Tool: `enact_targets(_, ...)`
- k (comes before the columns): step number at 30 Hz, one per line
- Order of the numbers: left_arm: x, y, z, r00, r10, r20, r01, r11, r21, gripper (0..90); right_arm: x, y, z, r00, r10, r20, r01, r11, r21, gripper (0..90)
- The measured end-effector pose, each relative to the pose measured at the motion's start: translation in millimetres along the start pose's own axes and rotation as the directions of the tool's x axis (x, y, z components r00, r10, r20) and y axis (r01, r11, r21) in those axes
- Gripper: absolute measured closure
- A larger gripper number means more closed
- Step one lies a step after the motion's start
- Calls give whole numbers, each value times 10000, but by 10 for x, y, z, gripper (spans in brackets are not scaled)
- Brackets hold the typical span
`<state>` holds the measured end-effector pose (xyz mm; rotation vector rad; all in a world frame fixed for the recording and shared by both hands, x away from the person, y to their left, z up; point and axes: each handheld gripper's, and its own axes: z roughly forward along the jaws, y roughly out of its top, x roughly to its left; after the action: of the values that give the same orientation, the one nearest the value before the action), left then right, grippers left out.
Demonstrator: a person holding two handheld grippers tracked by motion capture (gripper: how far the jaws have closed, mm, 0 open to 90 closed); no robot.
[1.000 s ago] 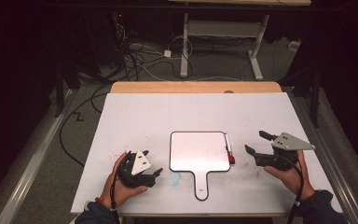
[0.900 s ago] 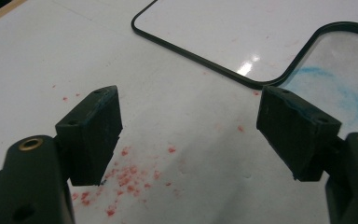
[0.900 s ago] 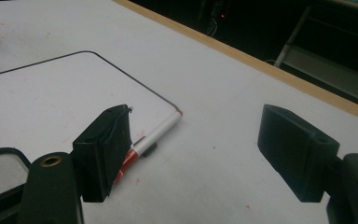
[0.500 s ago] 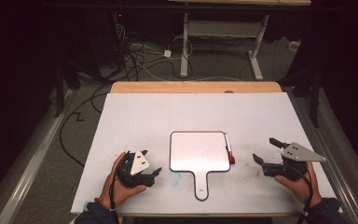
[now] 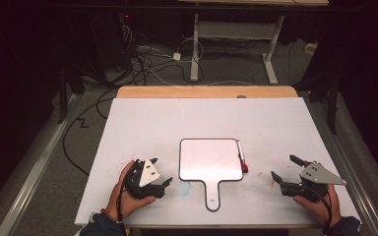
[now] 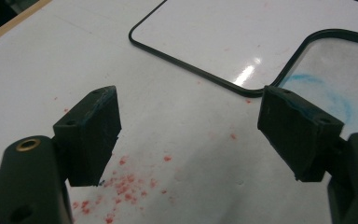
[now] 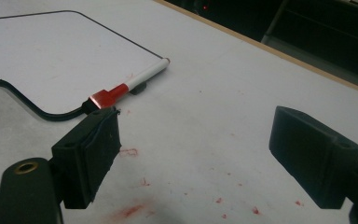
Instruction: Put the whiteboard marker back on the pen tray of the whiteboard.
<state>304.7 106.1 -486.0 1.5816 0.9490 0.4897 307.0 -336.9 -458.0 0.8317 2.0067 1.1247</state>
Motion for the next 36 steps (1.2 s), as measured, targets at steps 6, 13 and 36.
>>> enact_targets(6,-17,9,5,9999,99,-50,-100,9999,-141,180,52,-22,4,9996,-214,-165,215,9998,39,170)
enact_targets(13,-37,10,-34,9999,150,7,-150,9997,-200,180,93,1,-23,9994,-349,-68,349,9994,-72,170)
enact_targets(36,-29,-13,1,9998,206,-42,-206,9998,51,180,137,31,5,9986,-477,-234,471,9986,-257,170)
